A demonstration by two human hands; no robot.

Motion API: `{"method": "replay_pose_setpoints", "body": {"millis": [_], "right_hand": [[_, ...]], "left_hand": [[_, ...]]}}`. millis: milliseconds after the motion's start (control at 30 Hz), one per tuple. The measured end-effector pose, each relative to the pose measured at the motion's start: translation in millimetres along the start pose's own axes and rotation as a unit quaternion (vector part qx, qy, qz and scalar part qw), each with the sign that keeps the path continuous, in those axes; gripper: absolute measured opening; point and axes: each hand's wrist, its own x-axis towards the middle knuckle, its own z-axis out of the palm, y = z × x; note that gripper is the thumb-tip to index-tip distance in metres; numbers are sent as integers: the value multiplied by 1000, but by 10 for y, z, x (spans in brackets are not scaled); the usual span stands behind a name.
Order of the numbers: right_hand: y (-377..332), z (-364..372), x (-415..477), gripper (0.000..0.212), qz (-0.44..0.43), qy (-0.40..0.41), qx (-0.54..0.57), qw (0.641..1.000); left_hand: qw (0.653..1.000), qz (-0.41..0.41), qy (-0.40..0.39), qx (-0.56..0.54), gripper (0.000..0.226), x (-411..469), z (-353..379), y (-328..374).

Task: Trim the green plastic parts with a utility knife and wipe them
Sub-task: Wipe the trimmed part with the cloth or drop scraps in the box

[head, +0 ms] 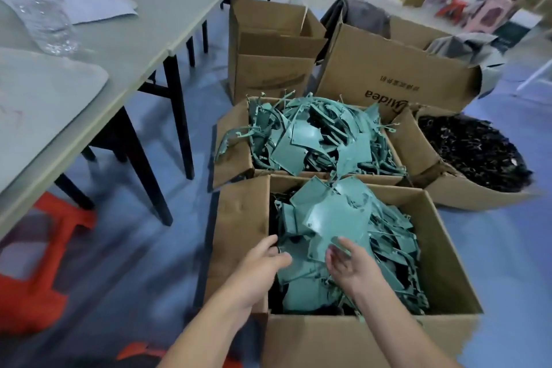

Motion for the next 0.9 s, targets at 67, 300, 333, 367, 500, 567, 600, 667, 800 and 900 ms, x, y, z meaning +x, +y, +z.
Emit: {"method": "replay_pose_setpoints", "body": {"millis": [67, 300, 333, 367, 500, 567, 600, 667, 800, 900], "right_hand": [[143, 22, 66, 26, 37, 14, -35, 999], [935, 858, -234, 9, 116, -88, -40, 989], [1004, 1037, -317, 10, 122, -115, -41, 985], [1060, 1213, -407, 11, 128, -144, -45, 980], [1187, 1865, -822, 12, 131, -261, -76, 953], [1248, 2143, -1089, 14, 105, -297, -89, 945], [1287, 2270, -1219, 17, 93, -318, -96, 939], [1383, 2494, -1529, 18, 66, -384, -119, 913], [1646, 2891, -2253, 25, -39, -511, -210, 832], [1842, 3151, -2807, 21, -84, -603, -270, 746]], "left_hand": [[1000, 16, 15, 6, 62, -14, -56, 44], [973, 112, 177, -92, 33, -3, -401, 76], [963, 125, 205, -121, 30, -24, -486, 93], [954, 135, 231, -138, 28, -60, -582, 110], [922, 184, 319, -119, 11, -339, -1027, 221], [898, 206, 379, -91, 14, -530, -1261, 279], [885, 214, 406, -83, 22, -632, -1380, 309], [866, 225, 441, -62, 34, -887, -1585, 390], [817, 257, 513, 52, 34, -1576, -1950, 525], [762, 291, 571, 93, 31, -2213, -2257, 543]]}}
